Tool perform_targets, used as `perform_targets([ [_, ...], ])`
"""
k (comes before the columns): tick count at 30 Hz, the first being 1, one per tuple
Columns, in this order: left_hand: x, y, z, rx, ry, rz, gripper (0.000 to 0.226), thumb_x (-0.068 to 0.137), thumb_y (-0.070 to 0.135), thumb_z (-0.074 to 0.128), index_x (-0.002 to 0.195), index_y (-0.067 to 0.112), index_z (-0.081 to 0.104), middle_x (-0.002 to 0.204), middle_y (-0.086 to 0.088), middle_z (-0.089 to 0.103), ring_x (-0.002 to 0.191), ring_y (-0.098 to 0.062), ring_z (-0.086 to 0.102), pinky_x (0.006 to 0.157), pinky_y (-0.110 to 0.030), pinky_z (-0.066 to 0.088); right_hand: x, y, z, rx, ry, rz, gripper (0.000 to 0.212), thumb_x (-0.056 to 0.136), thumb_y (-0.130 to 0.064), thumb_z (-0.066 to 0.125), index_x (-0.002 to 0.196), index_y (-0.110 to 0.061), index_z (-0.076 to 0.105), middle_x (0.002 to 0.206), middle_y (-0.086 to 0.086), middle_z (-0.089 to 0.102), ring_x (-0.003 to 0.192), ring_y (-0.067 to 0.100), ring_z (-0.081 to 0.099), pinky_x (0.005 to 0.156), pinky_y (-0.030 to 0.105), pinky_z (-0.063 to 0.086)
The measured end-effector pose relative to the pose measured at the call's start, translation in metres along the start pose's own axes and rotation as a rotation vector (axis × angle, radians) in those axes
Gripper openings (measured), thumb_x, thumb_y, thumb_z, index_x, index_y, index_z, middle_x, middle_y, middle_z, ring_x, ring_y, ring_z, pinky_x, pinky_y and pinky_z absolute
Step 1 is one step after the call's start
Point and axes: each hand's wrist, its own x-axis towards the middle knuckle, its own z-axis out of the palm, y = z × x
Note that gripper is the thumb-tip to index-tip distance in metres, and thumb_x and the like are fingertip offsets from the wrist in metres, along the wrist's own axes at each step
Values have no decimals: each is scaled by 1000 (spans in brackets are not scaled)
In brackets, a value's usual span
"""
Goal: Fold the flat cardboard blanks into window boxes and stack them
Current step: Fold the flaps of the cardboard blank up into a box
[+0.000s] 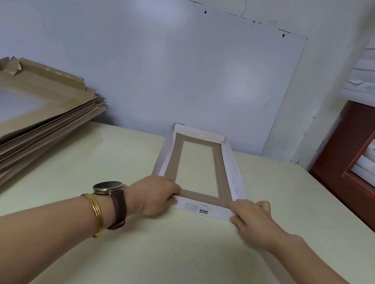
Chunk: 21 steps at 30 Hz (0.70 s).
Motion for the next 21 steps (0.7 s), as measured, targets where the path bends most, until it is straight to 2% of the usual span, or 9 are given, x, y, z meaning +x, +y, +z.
perform_targets([
  [3, -1, 4, 3, 3, -15, -7, 11, 97, 19, 38, 88, 19, 44, 98, -5, 55, 98, -27, 54, 75, -32, 36, 1, -2, -4, 30, -58, 5, 28, 92, -9, 34, 71, -24, 24, 74, -7, 34, 76, 19, 25, 89, 33, 27],
  [6, 0, 14, 9, 77, -2, -15, 23, 98, 30, 36, 96, 13, 52, 105, -8, 56, 98, -29, 56, 79, -35, 39, 4, -5, -9, 18, -93, 3, 28, 91, -7, 34, 71, -22, 23, 73, -7, 31, 76, 21, 22, 91, 33, 28],
  [8, 2, 23, 14, 147, 34, 22, 32, 100, 37, 35, 101, 11, 53, 105, -9, 55, 95, -31, 55, 76, -36, 38, 4, -5, -10, 10, -106, 5, 25, 91, -8, 36, 72, -22, 27, 74, -6, 33, 78, 22, 26, 93, 33, 28],
  [12, 11, 48, 23, 99, 72, 84, 29, 100, 34, 38, 106, 8, 50, 108, -11, 53, 99, -31, 50, 81, -40, 41, 5, -9, -15, 18, -120, -10, 13, 92, -11, 40, 81, -16, 45, 76, -2, 42, 80, 24, 38, 94, 34, 31],
  [14, 16, 60, 25, 56, 76, 106, 26, 99, 31, 40, 110, 9, 50, 110, -11, 52, 100, -30, 49, 82, -42, 41, 4, -16, -19, 40, -124, -62, 16, 90, -10, 43, 81, -19, 52, 75, -3, 47, 81, 24, 46, 86, 29, 34],
  [16, 20, 69, 27, 19, 83, 115, 22, 99, 26, 41, 111, 10, 50, 109, -11, 53, 101, -30, 49, 82, -43, 41, 2, -22, -25, 49, -131, -100, 26, 88, -9, 47, 68, -27, 44, 67, -7, 44, 73, 19, 44, 67, 20, 31],
  [17, 21, 72, 27, 8, 91, 112, 19, 99, 24, 42, 109, 10, 50, 108, -11, 53, 101, -31, 49, 81, -43, 42, 2, -23, -27, 59, -138, -98, 29, 86, -10, 48, 64, -26, 40, 64, -7, 42, 69, 17, 41, 59, 21, 29],
  [19, 21, 73, 27, -6, 111, 100, 15, 97, 19, 42, 104, 11, 52, 105, -10, 54, 99, -31, 50, 79, -43, 43, 4, -21, -32, 158, -153, -45, 20, 85, -11, 49, 66, -14, 47, 65, -1, 44, 67, 15, 40, 59, 26, 30],
  [21, 19, 73, 28, -8, 133, 87, 13, 95, 18, 43, 100, 11, 54, 102, -9, 55, 97, -32, 51, 79, -43, 44, 9, -17, -39, 268, -135, 22, 19, 88, -8, 46, 74, -6, 59, 75, 8, 53, 71, 13, 44, 65, 26, 35],
])
